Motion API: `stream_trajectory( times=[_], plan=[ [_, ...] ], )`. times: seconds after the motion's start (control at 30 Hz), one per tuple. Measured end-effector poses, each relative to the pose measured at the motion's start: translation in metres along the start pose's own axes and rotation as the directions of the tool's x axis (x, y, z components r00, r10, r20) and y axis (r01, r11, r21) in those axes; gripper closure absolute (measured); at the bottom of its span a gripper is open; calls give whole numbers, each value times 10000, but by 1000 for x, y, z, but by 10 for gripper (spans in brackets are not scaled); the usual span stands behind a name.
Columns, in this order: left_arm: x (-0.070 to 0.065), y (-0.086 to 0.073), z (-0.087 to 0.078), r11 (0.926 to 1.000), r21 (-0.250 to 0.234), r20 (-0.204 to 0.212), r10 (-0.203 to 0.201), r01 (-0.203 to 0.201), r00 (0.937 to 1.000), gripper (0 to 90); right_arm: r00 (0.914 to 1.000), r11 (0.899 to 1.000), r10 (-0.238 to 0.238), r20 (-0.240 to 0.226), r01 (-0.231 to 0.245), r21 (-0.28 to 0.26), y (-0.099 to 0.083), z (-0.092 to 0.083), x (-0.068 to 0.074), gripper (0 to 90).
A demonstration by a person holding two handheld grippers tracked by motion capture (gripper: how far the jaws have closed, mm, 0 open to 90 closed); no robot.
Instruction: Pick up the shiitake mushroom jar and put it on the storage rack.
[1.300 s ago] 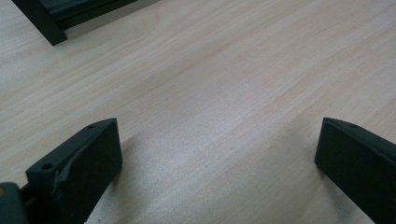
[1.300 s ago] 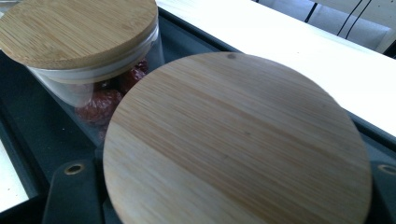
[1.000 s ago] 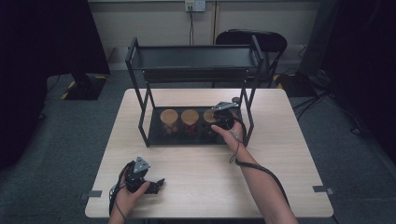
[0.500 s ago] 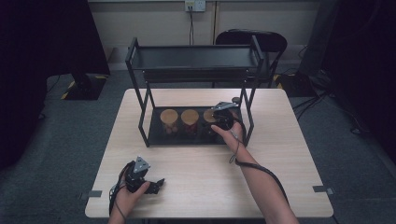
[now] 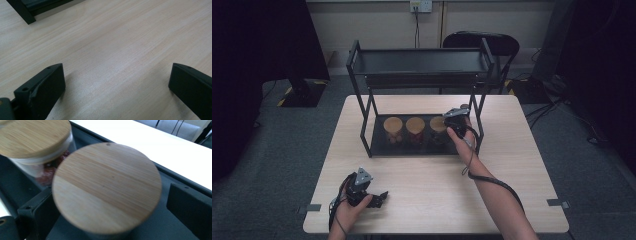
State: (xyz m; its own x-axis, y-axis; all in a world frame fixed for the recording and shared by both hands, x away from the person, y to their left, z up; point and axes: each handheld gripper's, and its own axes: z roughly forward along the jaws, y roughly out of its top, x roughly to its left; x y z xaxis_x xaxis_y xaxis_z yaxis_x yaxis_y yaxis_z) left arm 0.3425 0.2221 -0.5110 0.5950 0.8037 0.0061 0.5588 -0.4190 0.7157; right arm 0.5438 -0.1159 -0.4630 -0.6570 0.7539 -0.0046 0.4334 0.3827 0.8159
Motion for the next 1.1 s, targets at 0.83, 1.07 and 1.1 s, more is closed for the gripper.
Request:
stream_trajectory(
  times=[0.83,1.07,1.1],
  plan=[
    [0,0,0,10000,-4,0,-2,2,10000,3,9988,9989,459,184,-458,-67,-14,-42,7,19],
    [0,0,0,10000,-11,1,-6,6,10000,3,9995,9994,317,22,-317,-116,-15,-53,13,19],
    [0,0,0,10000,-2,0,0,0,10000,3,9995,9994,306,6,-306,-133,-15,-55,15,19]
  ],
)
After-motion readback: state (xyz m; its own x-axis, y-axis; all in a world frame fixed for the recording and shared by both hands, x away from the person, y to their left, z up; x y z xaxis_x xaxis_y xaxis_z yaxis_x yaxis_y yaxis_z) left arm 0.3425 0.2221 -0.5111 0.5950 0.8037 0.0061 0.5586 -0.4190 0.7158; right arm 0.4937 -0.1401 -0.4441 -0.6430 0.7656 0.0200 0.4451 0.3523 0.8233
